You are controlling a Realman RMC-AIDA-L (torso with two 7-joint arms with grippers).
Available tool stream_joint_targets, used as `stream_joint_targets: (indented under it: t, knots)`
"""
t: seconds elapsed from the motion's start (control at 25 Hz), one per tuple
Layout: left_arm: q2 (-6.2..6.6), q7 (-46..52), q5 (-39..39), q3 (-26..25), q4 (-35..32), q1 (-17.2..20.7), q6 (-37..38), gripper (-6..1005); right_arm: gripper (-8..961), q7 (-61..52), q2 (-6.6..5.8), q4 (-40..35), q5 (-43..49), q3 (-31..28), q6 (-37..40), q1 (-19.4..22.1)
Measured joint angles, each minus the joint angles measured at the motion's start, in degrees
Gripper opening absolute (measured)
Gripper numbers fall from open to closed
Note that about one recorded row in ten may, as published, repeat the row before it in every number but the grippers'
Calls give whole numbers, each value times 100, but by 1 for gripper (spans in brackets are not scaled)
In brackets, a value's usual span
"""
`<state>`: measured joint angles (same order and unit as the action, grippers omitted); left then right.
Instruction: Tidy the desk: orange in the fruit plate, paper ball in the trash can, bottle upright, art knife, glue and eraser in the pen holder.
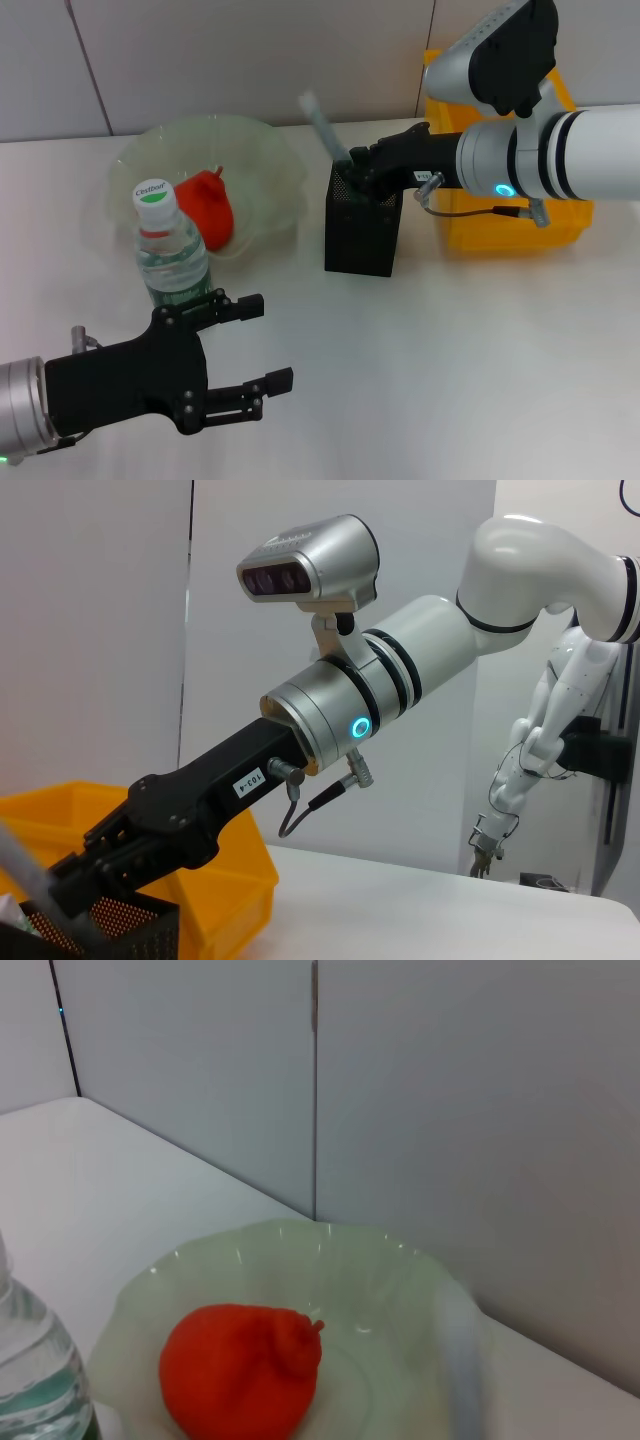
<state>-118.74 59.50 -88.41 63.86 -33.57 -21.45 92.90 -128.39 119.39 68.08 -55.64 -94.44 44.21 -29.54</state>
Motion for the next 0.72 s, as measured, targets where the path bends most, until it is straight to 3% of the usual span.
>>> stream_joint_targets:
  t: [0.08, 0.28, 0.48, 0.72]
  knots:
    - [5, 0, 0, 4, 0, 2, 2, 834, 141, 7, 2, 15, 0, 7, -6, 0]
    - [15, 0, -1, 3, 0, 3, 4, 834, 343, 159, 4, 32, -25, 49, -141, 26]
    - [21, 1, 0, -47, -3, 7, 8, 834, 445, 258, -6, 163, -63, 139, -270, 118]
    - [71, 31, -15, -282, -41, 54, 96, 833, 568, 1035, -26, 578, -900, 70, -231, 413]
